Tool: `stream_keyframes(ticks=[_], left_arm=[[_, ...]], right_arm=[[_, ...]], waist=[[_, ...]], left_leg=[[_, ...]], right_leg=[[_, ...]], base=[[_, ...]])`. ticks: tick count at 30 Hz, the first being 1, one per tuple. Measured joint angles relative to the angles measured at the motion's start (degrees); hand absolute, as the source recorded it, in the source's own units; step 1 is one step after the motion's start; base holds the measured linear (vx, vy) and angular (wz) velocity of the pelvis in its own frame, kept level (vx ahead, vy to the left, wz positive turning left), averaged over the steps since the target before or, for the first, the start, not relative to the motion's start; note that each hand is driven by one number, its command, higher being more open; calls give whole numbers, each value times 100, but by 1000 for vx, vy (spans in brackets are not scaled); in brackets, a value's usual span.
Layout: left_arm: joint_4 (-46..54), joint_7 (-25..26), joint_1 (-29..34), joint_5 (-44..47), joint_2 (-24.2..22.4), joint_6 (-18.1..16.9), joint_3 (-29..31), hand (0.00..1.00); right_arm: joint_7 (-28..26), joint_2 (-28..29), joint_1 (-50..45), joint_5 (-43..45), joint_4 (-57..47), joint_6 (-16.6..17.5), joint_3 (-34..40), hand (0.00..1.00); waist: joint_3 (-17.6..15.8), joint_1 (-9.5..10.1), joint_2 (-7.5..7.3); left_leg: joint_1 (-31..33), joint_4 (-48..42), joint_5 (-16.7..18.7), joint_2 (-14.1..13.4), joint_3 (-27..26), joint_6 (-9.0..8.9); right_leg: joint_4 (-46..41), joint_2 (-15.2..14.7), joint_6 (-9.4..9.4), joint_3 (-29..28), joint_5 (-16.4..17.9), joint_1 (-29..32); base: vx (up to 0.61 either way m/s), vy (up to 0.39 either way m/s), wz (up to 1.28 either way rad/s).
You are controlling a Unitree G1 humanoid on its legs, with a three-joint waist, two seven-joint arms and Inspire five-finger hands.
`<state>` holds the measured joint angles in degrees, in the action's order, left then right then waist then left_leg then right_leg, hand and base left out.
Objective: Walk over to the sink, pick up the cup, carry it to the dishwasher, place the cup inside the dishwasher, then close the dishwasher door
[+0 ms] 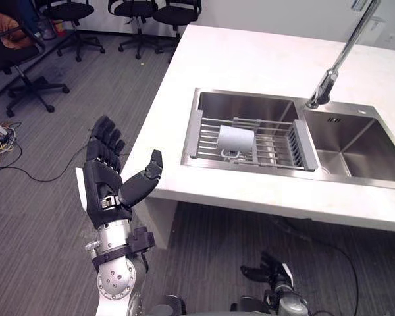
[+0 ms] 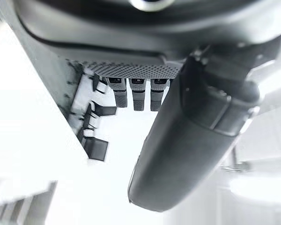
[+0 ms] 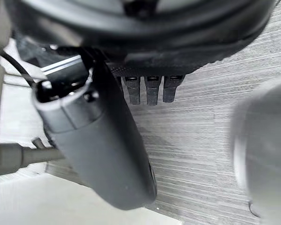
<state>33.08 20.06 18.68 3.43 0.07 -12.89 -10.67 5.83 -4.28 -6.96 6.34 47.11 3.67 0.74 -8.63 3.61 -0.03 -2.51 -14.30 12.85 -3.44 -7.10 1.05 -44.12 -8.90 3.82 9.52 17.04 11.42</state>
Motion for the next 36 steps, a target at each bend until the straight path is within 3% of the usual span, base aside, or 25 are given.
stream_keyframes(ticks=[1,2,3,4,5,7,11,13,15,17,18,20,23,30,36], left_arm=[[-51,-40,-41,9,11,-4,-139,90],[-171,-105,-101,9,31,-23,-232,90],[-223,-163,-121,10,95,-22,-235,90],[-517,-281,-192,14,136,-23,-251,90],[-761,-381,-219,21,105,40,-315,90],[-915,-492,-245,19,106,60,-390,90],[-973,-614,-416,5,123,61,-415,90],[-985,-629,-516,-11,151,56,-348,90],[-1034,-627,-605,-22,232,56,-294,90],[-1085,-634,-708,-143,249,57,-181,90],[-1116,-634,-763,-206,261,71,-59,90],[-1181,-624,-924,-397,387,133,64,90],[-1383,-632,-976,-710,521,308,139,90],[-1384,-940,-1019,-1248,896,365,-27,90],[-2192,-1168,-1366,-1679,1400,424,85,90]], right_arm=[[-36,-1,30,-16,0,13,-52,90],[-50,-35,52,-43,3,40,-136,90],[-57,-40,52,-80,5,42,-165,90],[-68,-192,62,-100,136,67,-213,90],[-73,-350,78,-100,230,65,-220,90],[-71,-465,20,-98,211,66,-217,90],[-40,-548,-107,-87,205,65,-136,90],[3,-545,-82,-76,176,77,-99,90],[16,-565,-26,-72,176,86,-97,90],[13,-594,18,-72,172,90,-98,90],[0,-519,49,-73,174,89,-106,90],[-75,-449,118,-76,173,91,-108,90],[-121,-450,130,-88,184,89,-102,90],[-284,-455,162,-94,182,102,-110,90],[-360,-523,-8,-99,182,98,-110,90]], waist=[[14,-55,22],[30,-114,-1],[68,-140,-84],[113,-198,74],[203,-209,232],[286,-219,386],[188,-238,344],[169,-161,335],[166,-113,330],[171,-106,388],[190,-66,383],[111,-67,247],[84,-52,216],[119,-68,213],[267,-176,225]], left_leg=[[-45,9,20,-94,1,-75],[-87,-25,87,-135,-1,-203],[-88,-65,138,-83,10,-290],[-119,-169,285,-189,87,-468],[-91,-230,307,-379,182,-499],[-81,-359,291,-558,241,-504],[518,-2222,39,-852,335,-613],[943,-2840,218,-827,311,-569],[1113,-2248,257,-588,330,-471],[1146,-1116,-302,-389,408,-362],[937,-730,-306,-311,492,-366],[865,-395,-432,-140,491,-289],[557,-92,-504,43,480,-211],[58,771,-822,147,372,-213],[-21,1032,-901,142,325,-229]], right_leg=[[508,52,-56,44,14,166],[1315,97,-100,20,-233,229],[1843,100,-161,-12,-688,205],[1978,202,-311,12,-1002,153],[2229,410,-357,64,-1034,23],[2450,624,-467,93,-987,-144],[2922,852,-691,152,-955,-788],[3185,874,-876,76,-940,-1111],[3368,812,-825,20,-990,-1242],[3384,818,-634,-27,-1026,-1265],[3376,785,-558,-117,-1030,-1253],[3548,683,-448,-176,-1105,-1247],[3852,547,-393,-244,-1172,-1550],[4051,500,-350,-466,-1213,-1635],[4268,561,-295,-589,-1369,-1640]], base=[[177,-217,-1],[154,-201,0],[188,-216,1],[204,-214,-6],[209,-210,-12],[175,-223,-10],[132,-149,0],[132,-11,-16],[153,65,-16],[167,131,-13],[164,101,-11],[129,87,0],[113,111,6],[17,6,-9],[26,-16,-12]])
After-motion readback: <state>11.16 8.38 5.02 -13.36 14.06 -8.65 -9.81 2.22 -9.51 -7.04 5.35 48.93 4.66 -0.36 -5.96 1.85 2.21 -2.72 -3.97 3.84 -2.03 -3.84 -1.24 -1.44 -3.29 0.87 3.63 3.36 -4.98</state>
